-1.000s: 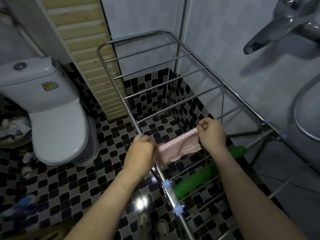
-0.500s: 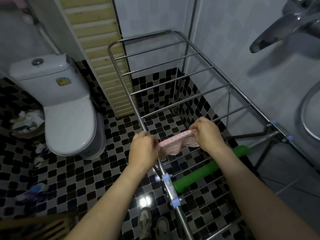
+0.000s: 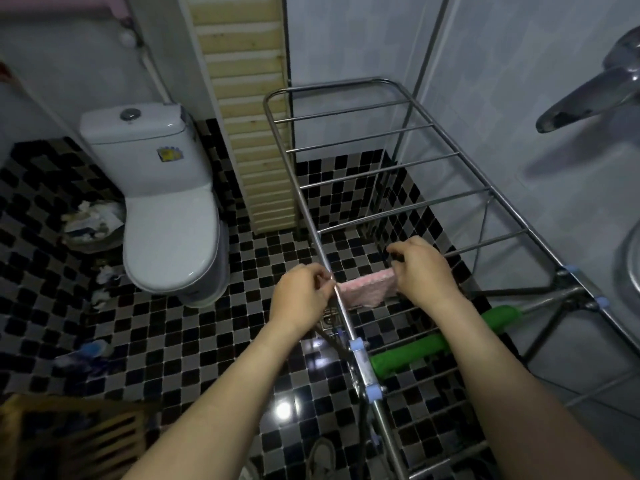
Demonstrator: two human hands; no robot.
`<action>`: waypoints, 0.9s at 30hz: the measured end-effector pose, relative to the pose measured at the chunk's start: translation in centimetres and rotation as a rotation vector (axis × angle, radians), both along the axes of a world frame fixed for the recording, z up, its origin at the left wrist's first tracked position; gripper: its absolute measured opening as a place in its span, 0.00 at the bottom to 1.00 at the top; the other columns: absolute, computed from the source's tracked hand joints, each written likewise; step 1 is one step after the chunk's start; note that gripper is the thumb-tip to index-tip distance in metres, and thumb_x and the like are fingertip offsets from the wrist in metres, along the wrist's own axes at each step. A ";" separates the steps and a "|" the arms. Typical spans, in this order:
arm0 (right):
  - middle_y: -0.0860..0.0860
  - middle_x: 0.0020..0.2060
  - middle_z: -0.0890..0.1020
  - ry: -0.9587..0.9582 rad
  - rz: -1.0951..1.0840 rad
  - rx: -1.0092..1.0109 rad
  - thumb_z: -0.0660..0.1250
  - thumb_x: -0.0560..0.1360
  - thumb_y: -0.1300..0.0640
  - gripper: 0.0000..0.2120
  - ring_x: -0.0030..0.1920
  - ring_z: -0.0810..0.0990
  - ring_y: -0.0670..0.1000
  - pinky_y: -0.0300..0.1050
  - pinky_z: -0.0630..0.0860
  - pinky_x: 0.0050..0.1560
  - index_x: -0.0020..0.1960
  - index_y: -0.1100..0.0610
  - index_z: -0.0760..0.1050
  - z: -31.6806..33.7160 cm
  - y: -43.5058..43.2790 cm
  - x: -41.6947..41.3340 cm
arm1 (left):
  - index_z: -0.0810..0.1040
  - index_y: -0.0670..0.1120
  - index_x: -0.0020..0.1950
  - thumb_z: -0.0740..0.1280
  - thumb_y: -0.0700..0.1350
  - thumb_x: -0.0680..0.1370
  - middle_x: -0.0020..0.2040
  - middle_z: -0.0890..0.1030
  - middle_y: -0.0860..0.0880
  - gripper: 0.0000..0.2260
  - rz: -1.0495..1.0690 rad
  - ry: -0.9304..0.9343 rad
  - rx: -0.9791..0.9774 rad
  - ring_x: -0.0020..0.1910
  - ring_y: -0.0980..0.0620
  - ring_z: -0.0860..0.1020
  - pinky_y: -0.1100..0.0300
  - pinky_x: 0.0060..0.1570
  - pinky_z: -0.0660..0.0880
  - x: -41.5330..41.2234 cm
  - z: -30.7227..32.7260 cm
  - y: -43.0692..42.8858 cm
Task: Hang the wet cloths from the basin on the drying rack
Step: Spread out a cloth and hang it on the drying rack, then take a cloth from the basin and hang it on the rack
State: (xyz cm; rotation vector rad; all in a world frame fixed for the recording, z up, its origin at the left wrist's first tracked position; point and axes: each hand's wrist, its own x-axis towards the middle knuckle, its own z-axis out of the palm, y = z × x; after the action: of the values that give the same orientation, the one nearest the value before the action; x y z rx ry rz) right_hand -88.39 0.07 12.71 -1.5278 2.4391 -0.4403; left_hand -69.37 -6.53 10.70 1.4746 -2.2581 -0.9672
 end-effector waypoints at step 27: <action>0.55 0.43 0.83 -1.043 0.444 0.362 0.64 0.79 0.58 0.08 0.40 0.80 0.50 0.41 0.79 0.40 0.54 0.59 0.79 0.3 -7.8 55.8 | 0.78 0.48 0.52 0.58 0.38 0.80 0.51 0.81 0.47 0.10 0.949 0.060 0.073 0.48 0.45 0.77 0.54 0.45 0.72 54.3 -0.2 5.8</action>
State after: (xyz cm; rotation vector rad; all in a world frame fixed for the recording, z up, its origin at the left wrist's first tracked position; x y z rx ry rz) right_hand -32.62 -7.69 13.00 -1.1765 1.2609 -0.4929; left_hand -15.08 -0.75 10.49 2.1573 -1.1936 -0.7406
